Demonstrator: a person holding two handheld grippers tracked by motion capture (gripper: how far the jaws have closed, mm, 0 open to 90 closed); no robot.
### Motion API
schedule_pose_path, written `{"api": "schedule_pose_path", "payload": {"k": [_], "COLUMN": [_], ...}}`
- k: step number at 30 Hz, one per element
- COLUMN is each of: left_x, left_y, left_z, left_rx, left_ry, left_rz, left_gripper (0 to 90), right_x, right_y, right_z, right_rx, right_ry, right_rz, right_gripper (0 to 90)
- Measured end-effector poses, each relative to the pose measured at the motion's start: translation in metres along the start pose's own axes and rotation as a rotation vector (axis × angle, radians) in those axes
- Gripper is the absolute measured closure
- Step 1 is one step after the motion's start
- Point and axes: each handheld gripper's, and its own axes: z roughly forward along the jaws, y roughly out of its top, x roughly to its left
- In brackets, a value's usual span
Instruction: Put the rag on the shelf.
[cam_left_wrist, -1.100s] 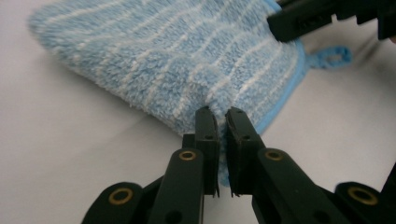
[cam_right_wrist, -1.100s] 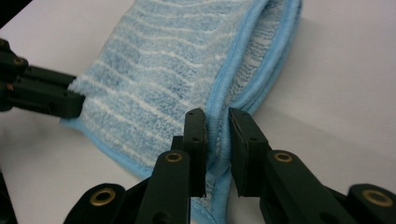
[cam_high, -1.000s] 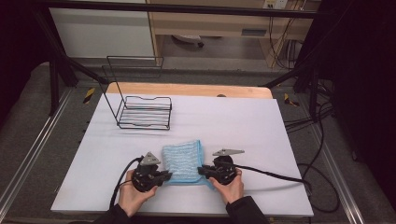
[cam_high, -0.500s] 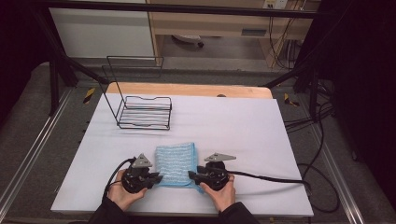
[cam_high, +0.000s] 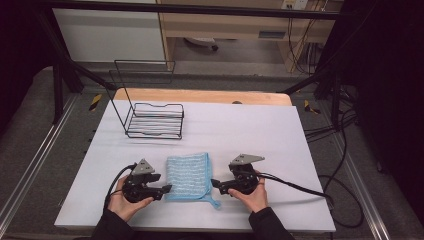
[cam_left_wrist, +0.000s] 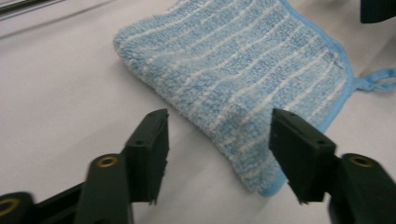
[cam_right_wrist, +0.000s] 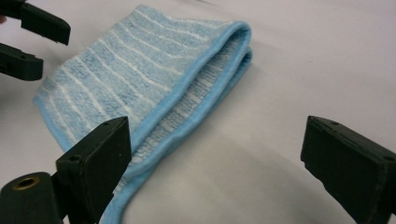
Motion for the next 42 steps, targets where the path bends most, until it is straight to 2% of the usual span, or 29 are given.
{"api": "schedule_pose_path", "payload": {"k": [2, 3, 6, 10, 16, 22, 25, 28, 29, 31, 34, 37, 40, 42], "left_x": [0.001, 0.003, 0.006, 0.011, 0.015, 0.028, 0.032, 0.035, 0.038, 0.040, 0.045, 0.049, 0.051, 0.052], "left_y": [0.000, 0.001, 0.004, 0.014, 0.024, 0.048, 0.055, 0.058, 0.059, 0.058, 0.052, 0.050, 0.047, 0.046], "left_z": [0.000, 0.000, 0.003, 0.008, 0.009, 0.013, 0.019, 0.024, 0.030, 0.035, 0.042, 0.047, 0.048, 0.049], "left_rx": [0.000, 0.003, 0.013, 0.038, 0.027, 0.003, -0.021, -0.024, -0.029, -0.014, 0.003, 0.035, 0.018, 0.024], "left_ry": [0.003, 0.005, 0.011, 0.020, 0.033, 0.085, 0.105, 0.126, 0.154, 0.174, 0.171, 0.173, 0.155, 0.143], "left_rz": [0.001, 0.004, 0.009, 0.017, 0.026, 0.011, -0.002, -0.001, -0.001, -0.009, -0.035, -0.038, -0.069, -0.084], "left_gripper": [29.2, 29.2, 17.9, 8.8, 6.5, 6.6, 8.0, 10.5, 11.0, 14.3, 17.5, 21.4, 31.1, 38.4], "right_x": [-0.004, -0.004, -0.010, -0.014, -0.014, -0.014, -0.014, -0.014, -0.014, -0.014, -0.013, -0.013, -0.013, -0.013], "right_y": [0.000, 0.000, -0.002, -0.004, -0.004, -0.004, -0.004, -0.004, -0.004, -0.004, -0.004, -0.004, -0.005, -0.005], "right_z": [-0.001, -0.001, -0.004, -0.007, -0.007, -0.008, -0.008, -0.008, -0.008, -0.008, -0.008, -0.008, -0.007, -0.006], "right_rx": [0.002, 0.002, -0.001, -0.001, 0.003, 0.007, 0.009, 0.009, 0.010, 0.010, 0.008, 0.008, 0.009, 0.011], "right_ry": [-0.001, -0.001, -0.003, -0.012, -0.022, -0.024, -0.025, -0.024, -0.024, -0.024, -0.023, -0.022, -0.013, -0.010], "right_rz": [-0.015, -0.015, -0.021, -0.036, -0.046, -0.046, -0.044, -0.042, -0.043, -0.040, -0.040, -0.034, -0.035, -0.032], "right_gripper": [5.9, 5.9, 4.7, 3.4, 2.6, 2.6, 2.6, 2.7, 2.7, 2.7, 2.7, 2.9, 3.8, 4.1]}}
